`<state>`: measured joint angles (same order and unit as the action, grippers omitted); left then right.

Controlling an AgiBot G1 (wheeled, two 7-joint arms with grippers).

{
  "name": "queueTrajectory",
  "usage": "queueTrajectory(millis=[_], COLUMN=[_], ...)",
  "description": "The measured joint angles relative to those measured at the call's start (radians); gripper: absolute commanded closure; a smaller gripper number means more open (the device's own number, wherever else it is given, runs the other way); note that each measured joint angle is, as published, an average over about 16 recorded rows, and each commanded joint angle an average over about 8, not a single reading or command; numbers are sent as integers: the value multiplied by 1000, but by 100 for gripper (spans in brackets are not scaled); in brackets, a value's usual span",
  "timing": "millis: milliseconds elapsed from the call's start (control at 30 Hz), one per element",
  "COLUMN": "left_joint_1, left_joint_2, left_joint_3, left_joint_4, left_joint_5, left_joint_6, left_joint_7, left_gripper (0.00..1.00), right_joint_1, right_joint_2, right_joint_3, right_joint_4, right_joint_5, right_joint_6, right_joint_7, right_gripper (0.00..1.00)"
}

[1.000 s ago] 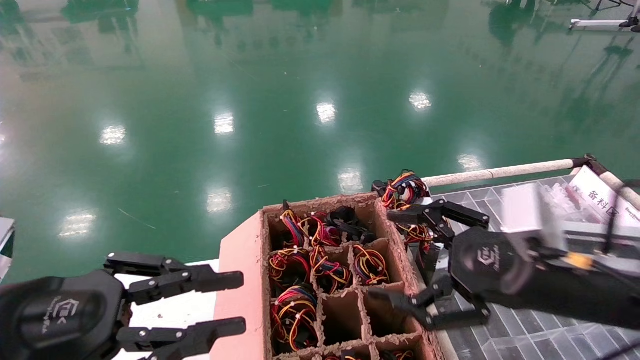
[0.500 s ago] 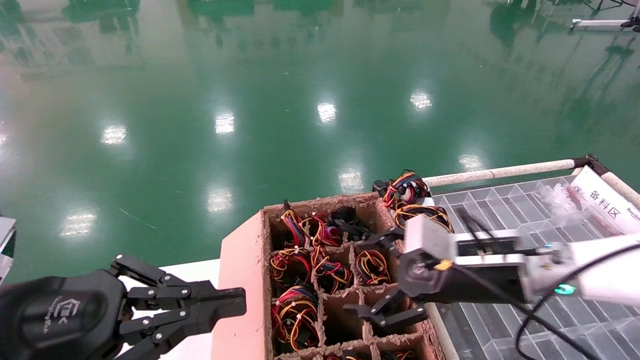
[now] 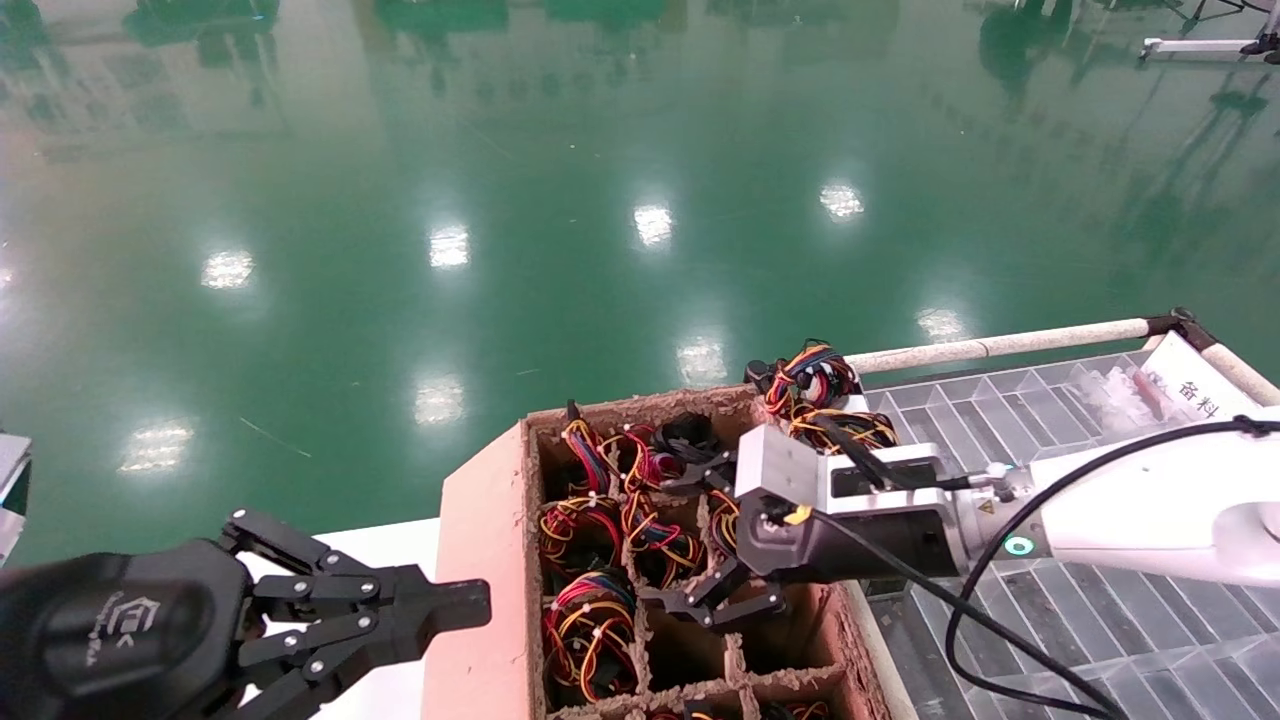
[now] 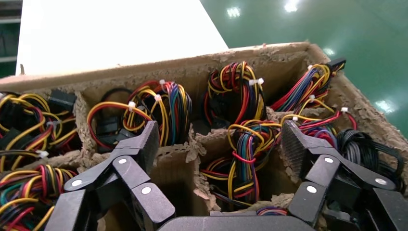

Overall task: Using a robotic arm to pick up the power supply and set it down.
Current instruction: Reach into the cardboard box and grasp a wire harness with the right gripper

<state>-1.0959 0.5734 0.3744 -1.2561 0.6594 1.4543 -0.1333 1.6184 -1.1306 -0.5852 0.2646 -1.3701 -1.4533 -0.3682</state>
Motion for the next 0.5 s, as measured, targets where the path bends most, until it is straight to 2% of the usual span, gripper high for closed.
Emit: queueTrajectory(millis=[133,200,267,500], left_joint_1=[0,0,0,0], left_joint_2=[0,0,0,0], left_joint_3=[0,0,0,0], left_joint_4=[0,0,0,0], left_joint_5=[0,0,0,0], left_joint_6=[0,0,0,0], left_joint_7=[0,0,0,0], left_gripper=[13,3,0,0], right_joint_1=[20,29,36,54], right_joint_2=[-22,-30,-36,-55], right_joint_3=[-8,-11,-14,-22], right_joint_4=[-62,-88,-111,-169], right_joint_5=[-12,-18,-23,-36], right_joint_6=[5,8,13,40], right_joint_7=[-36,-50,-63,-100], right_gripper=[100,100,100,100])
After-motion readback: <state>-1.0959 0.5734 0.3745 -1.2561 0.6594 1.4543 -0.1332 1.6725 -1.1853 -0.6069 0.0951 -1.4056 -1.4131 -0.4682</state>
